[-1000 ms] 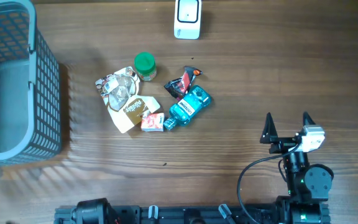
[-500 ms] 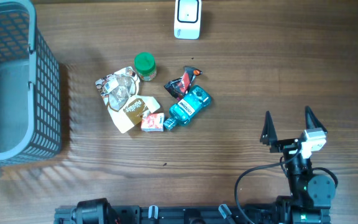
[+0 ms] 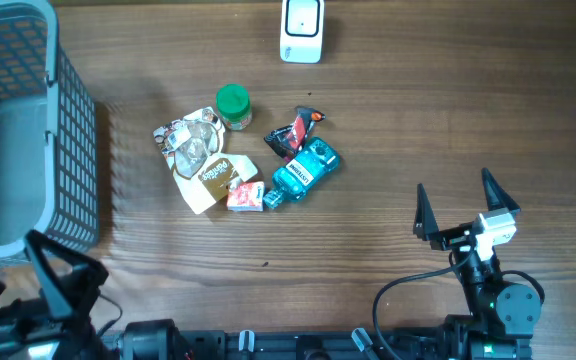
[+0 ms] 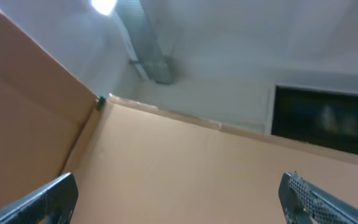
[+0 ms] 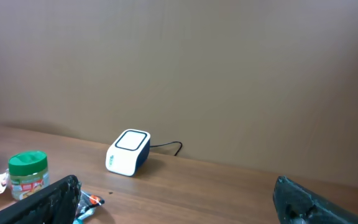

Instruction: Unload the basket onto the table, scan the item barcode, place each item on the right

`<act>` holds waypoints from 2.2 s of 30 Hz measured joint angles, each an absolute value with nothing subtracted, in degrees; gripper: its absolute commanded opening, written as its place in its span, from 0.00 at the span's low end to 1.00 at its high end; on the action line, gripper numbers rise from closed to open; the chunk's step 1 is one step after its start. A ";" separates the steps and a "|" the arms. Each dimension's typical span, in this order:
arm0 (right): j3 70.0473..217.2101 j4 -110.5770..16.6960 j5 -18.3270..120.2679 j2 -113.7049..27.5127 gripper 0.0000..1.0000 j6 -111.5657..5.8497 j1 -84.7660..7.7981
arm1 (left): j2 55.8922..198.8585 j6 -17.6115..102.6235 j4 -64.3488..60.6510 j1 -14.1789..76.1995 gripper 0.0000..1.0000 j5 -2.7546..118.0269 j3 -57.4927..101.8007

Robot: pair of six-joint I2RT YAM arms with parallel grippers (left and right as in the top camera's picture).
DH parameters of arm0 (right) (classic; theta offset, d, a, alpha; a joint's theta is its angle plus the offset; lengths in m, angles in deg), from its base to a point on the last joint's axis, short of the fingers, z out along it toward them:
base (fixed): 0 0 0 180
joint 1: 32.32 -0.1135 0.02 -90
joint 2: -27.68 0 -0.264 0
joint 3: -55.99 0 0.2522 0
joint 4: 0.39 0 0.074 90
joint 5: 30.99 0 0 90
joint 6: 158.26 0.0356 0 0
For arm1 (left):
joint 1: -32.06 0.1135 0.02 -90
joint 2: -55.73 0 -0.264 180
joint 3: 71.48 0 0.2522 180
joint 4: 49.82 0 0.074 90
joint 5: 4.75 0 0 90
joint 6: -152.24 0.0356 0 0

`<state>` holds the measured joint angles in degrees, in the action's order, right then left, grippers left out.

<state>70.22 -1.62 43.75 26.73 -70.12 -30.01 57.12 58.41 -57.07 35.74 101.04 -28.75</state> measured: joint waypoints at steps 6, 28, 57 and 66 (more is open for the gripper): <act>70.22 -1.62 43.55 26.73 1.00 -70.15 -30.01 | 56.79 53.10 -61.59 35.74 1.00 105.92 -35.33; 76.67 0.50 42.06 26.68 1.00 -70.58 -30.01 | 56.39 45.58 -72.92 35.70 1.00 117.98 -56.95; 78.92 7.71 23.00 26.09 1.00 -51.85 -30.01 | 56.50 45.40 -33.66 34.74 1.00 122.33 -57.34; 96.87 -12.46 20.67 9.22 1.00 -50.13 -29.99 | 56.53 45.40 -33.64 35.46 1.00 122.49 -57.34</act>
